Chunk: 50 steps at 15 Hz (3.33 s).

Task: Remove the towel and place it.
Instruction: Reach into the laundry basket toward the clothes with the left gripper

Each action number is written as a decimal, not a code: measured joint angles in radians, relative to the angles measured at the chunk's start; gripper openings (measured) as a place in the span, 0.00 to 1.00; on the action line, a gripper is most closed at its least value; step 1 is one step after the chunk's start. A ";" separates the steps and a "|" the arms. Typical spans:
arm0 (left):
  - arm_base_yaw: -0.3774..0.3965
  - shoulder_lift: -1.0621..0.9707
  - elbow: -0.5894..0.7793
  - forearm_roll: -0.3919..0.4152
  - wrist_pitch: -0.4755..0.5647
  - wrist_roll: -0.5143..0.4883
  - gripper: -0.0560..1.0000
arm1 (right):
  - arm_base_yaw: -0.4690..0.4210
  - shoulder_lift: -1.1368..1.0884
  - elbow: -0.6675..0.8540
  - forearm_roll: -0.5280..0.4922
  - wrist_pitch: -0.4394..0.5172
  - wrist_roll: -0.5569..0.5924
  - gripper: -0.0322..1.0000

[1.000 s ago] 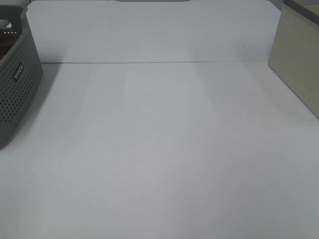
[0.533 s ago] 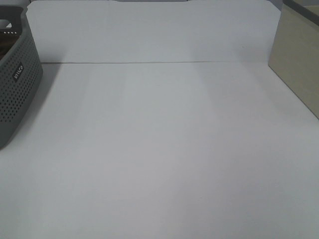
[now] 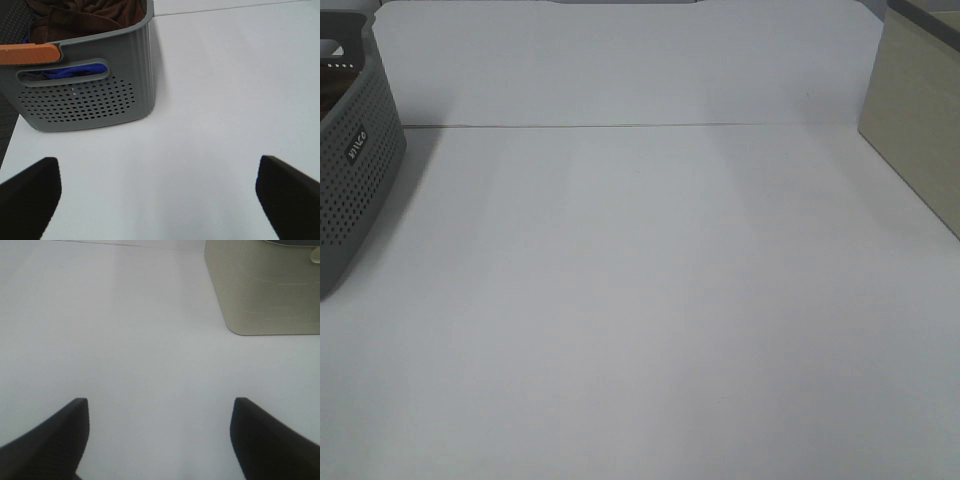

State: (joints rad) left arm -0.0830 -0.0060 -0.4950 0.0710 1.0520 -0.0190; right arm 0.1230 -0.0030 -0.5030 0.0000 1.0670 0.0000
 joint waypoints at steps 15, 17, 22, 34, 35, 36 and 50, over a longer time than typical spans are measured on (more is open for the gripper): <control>0.114 0.000 0.000 -0.002 0.000 0.000 0.99 | 0.000 0.000 0.000 0.000 0.000 0.000 0.76; 0.114 0.000 0.000 -0.005 0.000 0.000 0.99 | 0.000 0.000 0.000 0.000 0.000 0.000 0.76; 0.114 0.000 0.000 -0.054 0.000 0.001 0.99 | 0.000 0.000 0.000 0.000 0.000 0.000 0.76; 0.114 0.000 0.000 -0.060 0.000 0.001 0.99 | 0.000 0.000 0.000 0.000 0.000 0.000 0.76; 0.114 0.000 0.000 -0.060 0.000 0.019 0.99 | 0.000 0.000 0.000 0.000 0.000 0.000 0.76; 0.114 0.012 -0.006 -0.060 0.010 0.051 0.99 | 0.000 0.000 0.000 0.000 0.000 0.000 0.76; 0.115 1.453 -1.085 0.318 0.138 0.869 0.99 | 0.000 0.000 0.000 0.000 0.000 0.000 0.76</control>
State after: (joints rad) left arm 0.0320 1.4470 -1.5800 0.3890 1.1900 0.8500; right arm 0.1230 -0.0030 -0.5030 0.0000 1.0670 0.0000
